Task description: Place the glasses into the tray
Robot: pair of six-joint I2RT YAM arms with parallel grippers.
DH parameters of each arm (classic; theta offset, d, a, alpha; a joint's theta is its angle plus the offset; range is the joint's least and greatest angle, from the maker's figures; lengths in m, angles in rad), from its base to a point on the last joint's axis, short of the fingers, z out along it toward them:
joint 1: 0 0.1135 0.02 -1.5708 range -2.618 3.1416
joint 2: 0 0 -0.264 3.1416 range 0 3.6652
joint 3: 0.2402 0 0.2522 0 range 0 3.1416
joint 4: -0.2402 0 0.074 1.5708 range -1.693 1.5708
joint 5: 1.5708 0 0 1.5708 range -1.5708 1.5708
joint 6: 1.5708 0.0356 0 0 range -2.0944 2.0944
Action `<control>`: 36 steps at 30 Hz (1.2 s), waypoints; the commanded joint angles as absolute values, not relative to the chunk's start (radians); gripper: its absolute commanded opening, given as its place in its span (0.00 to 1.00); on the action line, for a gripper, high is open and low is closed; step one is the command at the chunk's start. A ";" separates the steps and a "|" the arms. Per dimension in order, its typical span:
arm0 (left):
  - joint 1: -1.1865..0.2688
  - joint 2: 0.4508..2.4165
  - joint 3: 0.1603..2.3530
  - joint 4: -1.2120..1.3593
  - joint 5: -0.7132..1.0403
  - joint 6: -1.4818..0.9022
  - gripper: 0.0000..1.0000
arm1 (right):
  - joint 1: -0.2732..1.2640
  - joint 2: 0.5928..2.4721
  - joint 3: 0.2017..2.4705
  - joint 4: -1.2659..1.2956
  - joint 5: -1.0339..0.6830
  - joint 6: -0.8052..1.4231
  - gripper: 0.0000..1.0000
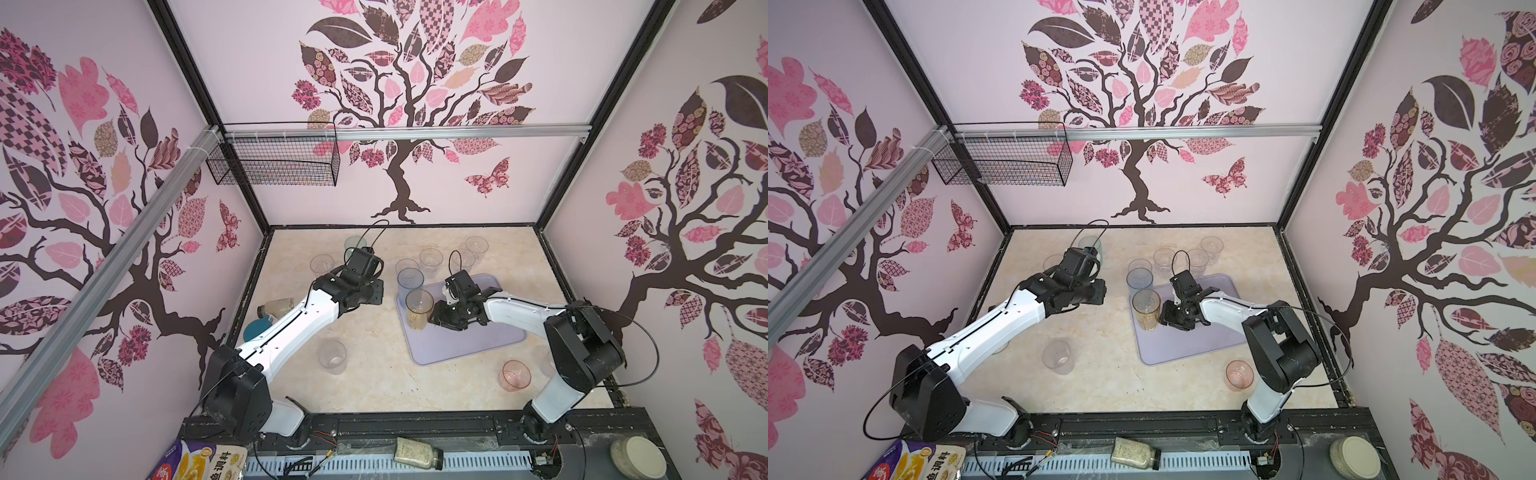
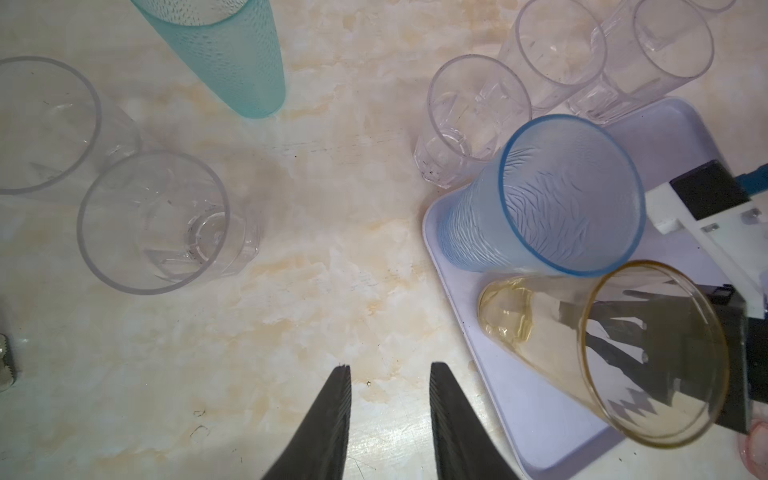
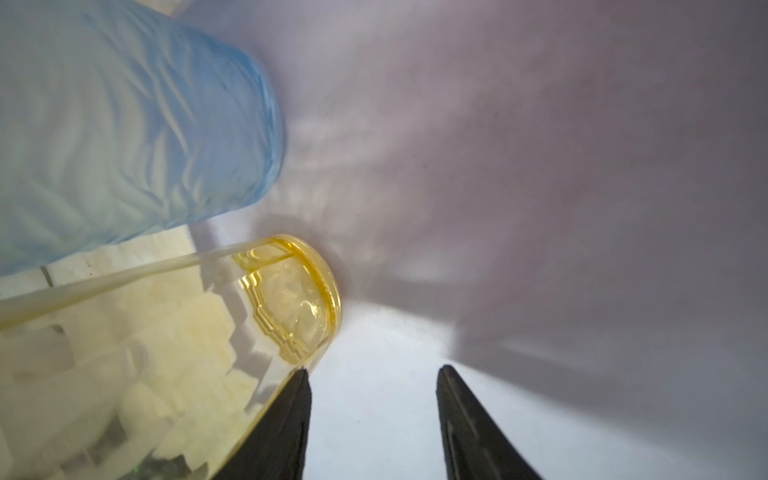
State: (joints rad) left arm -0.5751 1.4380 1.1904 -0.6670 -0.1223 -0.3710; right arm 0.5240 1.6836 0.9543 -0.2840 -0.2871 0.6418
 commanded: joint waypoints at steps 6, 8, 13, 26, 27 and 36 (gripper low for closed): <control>-0.578 1.452 1.157 -0.595 -0.129 -0.412 0.36 | 0.558 1.718 1.000 -0.316 -0.284 0.673 0.52; -0.573 1.449 1.150 -0.602 -0.139 -0.414 0.36 | 0.547 1.687 1.005 -0.355 -0.261 0.641 0.52; -0.546 1.416 1.112 -0.577 -0.117 -0.440 0.36 | 0.399 1.590 1.012 -0.450 -0.258 0.552 0.53; -0.430 1.337 1.014 -0.434 0.042 -0.489 0.53 | 0.039 1.567 1.105 -0.542 -0.057 0.593 0.77; -0.431 1.342 1.014 -0.428 0.054 -0.488 0.53 | -0.007 1.572 1.107 -0.524 -0.056 0.612 0.79; -0.430 1.379 1.072 -0.512 0.104 -0.439 0.53 | -0.103 1.693 1.120 -0.454 -0.006 0.663 0.94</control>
State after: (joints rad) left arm -0.4316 1.3830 1.0397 -0.4931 0.0875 -0.4641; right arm -0.1085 1.6375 1.0912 -0.4530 -0.0257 0.6445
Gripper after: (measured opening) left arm 0.529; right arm 0.936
